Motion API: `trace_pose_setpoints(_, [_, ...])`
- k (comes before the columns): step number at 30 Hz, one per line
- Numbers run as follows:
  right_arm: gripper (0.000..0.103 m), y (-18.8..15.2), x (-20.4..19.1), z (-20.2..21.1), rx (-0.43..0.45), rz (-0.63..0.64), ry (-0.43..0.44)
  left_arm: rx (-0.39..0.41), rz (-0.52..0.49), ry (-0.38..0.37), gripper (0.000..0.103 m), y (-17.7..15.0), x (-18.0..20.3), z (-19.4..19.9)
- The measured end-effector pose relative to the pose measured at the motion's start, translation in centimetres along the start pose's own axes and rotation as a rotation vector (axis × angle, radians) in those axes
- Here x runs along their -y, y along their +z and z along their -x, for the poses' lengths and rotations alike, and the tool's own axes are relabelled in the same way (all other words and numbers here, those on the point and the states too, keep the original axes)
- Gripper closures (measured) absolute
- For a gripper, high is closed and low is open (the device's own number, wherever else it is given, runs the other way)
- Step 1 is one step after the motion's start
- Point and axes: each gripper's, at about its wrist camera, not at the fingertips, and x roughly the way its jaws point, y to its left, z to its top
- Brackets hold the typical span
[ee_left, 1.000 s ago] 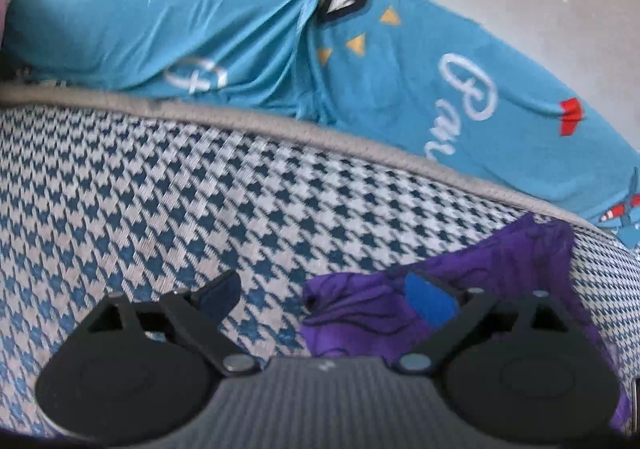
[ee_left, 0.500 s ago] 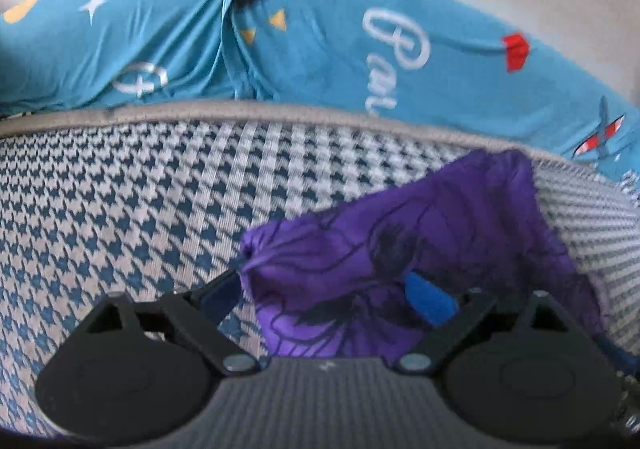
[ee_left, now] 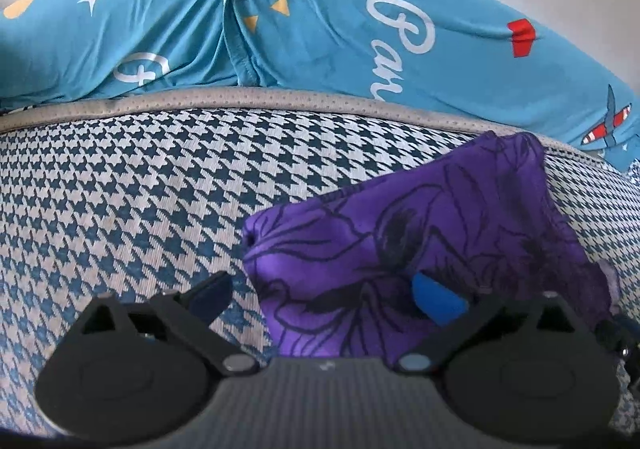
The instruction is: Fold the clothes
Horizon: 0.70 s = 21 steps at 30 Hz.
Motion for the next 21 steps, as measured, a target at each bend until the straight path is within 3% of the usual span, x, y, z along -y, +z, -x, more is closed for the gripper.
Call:
trace_pose_setpoints(8, [0.070,0.6,-2.5,0.9,0.002,0.027,0.058,-0.026,-0.048,0.012,0.002,-0.9,0.3,2.0])
trace_pose_setpoints(21, [0.069,-0.4,-2.1,-1.5,-0.107,-0.034,0.007,-0.049,-0.112,0.020,0.000,-2.3,1.1,2.7])
